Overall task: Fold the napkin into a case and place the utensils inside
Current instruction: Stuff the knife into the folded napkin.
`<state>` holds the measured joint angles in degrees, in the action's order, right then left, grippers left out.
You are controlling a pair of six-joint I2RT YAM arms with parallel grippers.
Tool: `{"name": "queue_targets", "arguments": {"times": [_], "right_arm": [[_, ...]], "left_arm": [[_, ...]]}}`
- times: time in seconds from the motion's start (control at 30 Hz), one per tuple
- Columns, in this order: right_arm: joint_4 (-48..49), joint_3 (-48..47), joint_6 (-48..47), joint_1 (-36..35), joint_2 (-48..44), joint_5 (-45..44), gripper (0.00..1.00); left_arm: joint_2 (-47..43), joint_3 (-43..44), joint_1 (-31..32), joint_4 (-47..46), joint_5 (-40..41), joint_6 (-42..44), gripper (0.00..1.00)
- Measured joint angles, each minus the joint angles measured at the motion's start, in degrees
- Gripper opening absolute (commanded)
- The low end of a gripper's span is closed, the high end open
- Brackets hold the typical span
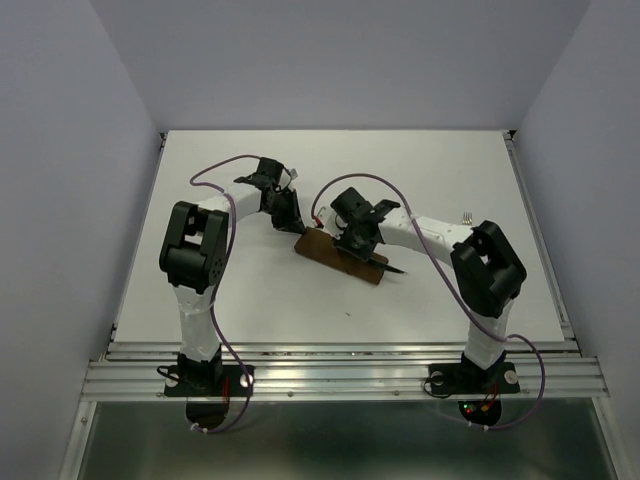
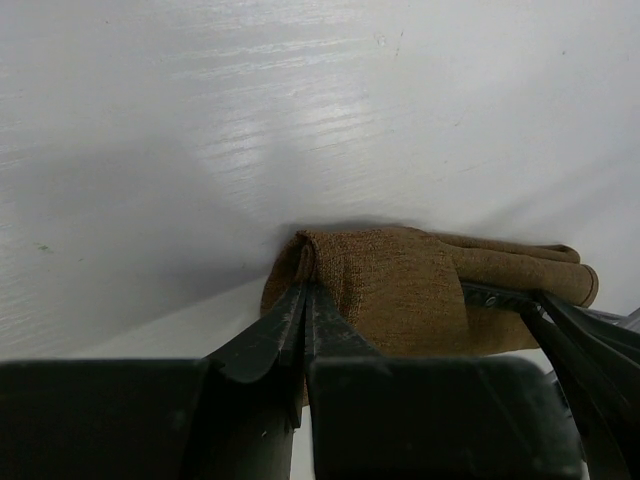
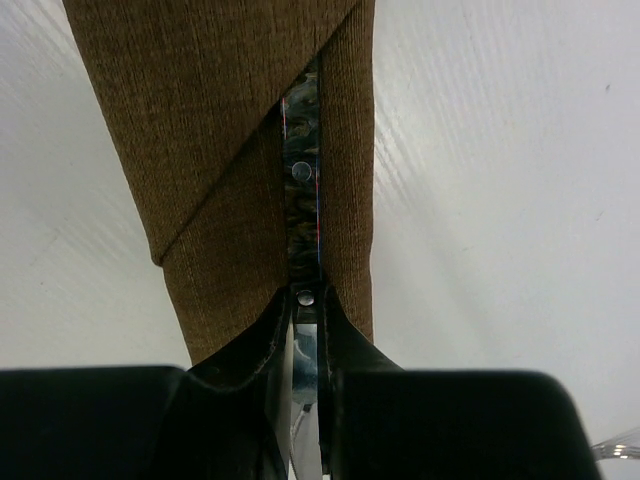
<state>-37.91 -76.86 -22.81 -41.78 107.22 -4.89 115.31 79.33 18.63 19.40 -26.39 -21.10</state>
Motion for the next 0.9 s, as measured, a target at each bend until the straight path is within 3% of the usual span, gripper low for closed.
{"name": "queue_targets", "arguments": {"times": [0.9], "right_arm": [[0.17,-8.85,-1.49,-0.59,7.3,1.9,0.01]], "left_arm": [[1.09,-0.11,-0.02,-0.85,-1.2,0.07,0.13]]}}
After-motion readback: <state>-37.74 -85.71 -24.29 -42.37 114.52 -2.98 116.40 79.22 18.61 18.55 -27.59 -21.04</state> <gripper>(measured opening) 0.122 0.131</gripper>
